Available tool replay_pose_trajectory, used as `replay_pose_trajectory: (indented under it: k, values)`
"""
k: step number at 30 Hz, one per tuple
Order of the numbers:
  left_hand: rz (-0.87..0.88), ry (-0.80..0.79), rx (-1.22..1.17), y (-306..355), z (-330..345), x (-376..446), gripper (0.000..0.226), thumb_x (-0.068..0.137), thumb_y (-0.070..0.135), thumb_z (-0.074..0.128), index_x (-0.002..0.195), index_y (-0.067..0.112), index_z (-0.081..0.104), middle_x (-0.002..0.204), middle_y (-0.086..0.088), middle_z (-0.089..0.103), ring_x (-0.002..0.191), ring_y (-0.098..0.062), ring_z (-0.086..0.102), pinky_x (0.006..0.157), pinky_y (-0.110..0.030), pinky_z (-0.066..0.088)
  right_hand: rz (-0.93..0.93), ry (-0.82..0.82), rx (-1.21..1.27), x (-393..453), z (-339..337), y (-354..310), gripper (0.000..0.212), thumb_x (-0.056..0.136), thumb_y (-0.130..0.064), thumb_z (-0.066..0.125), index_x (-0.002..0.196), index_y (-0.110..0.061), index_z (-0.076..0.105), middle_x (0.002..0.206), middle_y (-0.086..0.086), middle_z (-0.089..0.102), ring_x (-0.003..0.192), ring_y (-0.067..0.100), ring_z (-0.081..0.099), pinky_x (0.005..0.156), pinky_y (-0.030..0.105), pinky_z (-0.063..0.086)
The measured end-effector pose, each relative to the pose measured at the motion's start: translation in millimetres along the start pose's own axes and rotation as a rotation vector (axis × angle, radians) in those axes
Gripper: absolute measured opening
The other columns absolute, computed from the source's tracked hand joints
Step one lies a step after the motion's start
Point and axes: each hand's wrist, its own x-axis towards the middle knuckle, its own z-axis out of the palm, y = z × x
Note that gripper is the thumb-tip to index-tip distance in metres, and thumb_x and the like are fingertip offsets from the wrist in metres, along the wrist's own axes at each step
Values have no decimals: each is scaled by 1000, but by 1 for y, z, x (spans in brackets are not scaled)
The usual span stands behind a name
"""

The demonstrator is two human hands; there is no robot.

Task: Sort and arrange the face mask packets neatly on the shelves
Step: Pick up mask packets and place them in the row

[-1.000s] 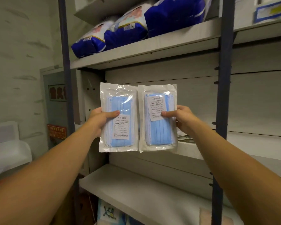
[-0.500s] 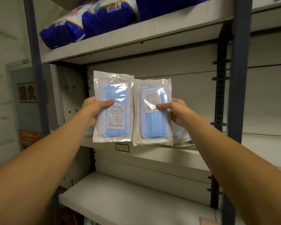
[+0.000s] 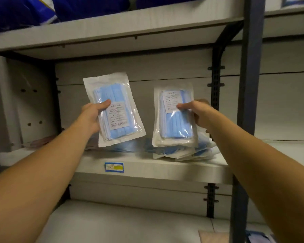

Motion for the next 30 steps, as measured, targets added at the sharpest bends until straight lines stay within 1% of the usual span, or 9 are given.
replay_pose_trajectory:
  k: [4, 7, 11, 15, 17, 22, 25, 28, 30]
  values:
    - [-33, -50, -34, -11, 3, 24, 47, 78, 14, 82, 122, 3, 67, 109, -15, 75, 97, -34, 74, 83, -55, 59, 70, 121, -111, 2, -12, 10, 34, 80, -16, 84, 100, -6, 58, 100, 12, 68, 85, 27, 69, 65, 37, 56]
    - [-52, -96, -46, -18, 4, 39, 57, 72, 15, 85, 123, 1, 66, 110, -16, 75, 97, -35, 74, 86, -55, 58, 93, 185, -191, 7, -18, 17, 51, 74, -21, 90, 109, -3, 58, 104, 15, 70, 89, 31, 72, 76, 46, 61]
    - [-60, -147, -40, -29, 7, 58, 51, 75, 13, 84, 121, 0, 67, 108, -17, 75, 95, -34, 75, 80, -51, 60, 106, 247, -369, 11, -14, 26, 58, 73, -26, 91, 114, -1, 58, 101, 14, 70, 83, 29, 71, 63, 38, 59]
    - [-77, -191, -28, -38, 15, 73, 51, 74, 14, 84, 120, -1, 67, 105, -16, 76, 92, -34, 75, 82, -51, 60, 162, 228, -560, 19, -10, 35, 71, 63, -43, 94, 114, -7, 59, 99, 10, 69, 90, 31, 69, 87, 50, 58]
    - [-79, -211, -21, -39, 21, 78, 48, 75, 14, 83, 118, -1, 67, 105, -16, 76, 91, -33, 75, 82, -50, 60, 195, 224, -617, 21, -8, 37, 71, 66, -44, 92, 117, -7, 58, 100, 10, 67, 93, 31, 67, 90, 50, 56]
    - [-86, -278, -9, -43, 40, 79, 51, 77, 13, 82, 122, -3, 63, 101, -17, 76, 91, -34, 75, 77, -47, 61, 252, 223, -656, 24, -9, 44, 82, 68, -43, 91, 129, -1, 54, 108, 12, 66, 89, 27, 64, 72, 37, 52]
    - [-81, -307, -8, -44, 49, 77, 47, 81, 12, 80, 121, -4, 62, 94, -15, 77, 84, -31, 76, 67, -43, 61, 291, 220, -713, 17, -12, 48, 82, 72, -50, 87, 126, -1, 49, 102, 10, 60, 83, 24, 58, 75, 36, 48]
    - [-79, -312, -18, -44, 58, 77, 50, 79, 12, 81, 123, -4, 62, 94, -16, 77, 84, -31, 76, 65, -43, 62, 304, 220, -744, 13, -16, 51, 72, 78, -52, 82, 118, -3, 47, 95, 9, 57, 86, 23, 59, 86, 39, 50]
    - [-83, -314, -18, -43, 66, 76, 47, 80, 11, 81, 120, -4, 64, 97, -17, 77, 84, -32, 76, 66, -43, 62, 306, 208, -764, 12, -16, 50, 76, 80, -54, 79, 126, -2, 48, 97, 9, 58, 84, 24, 58, 82, 38, 48]
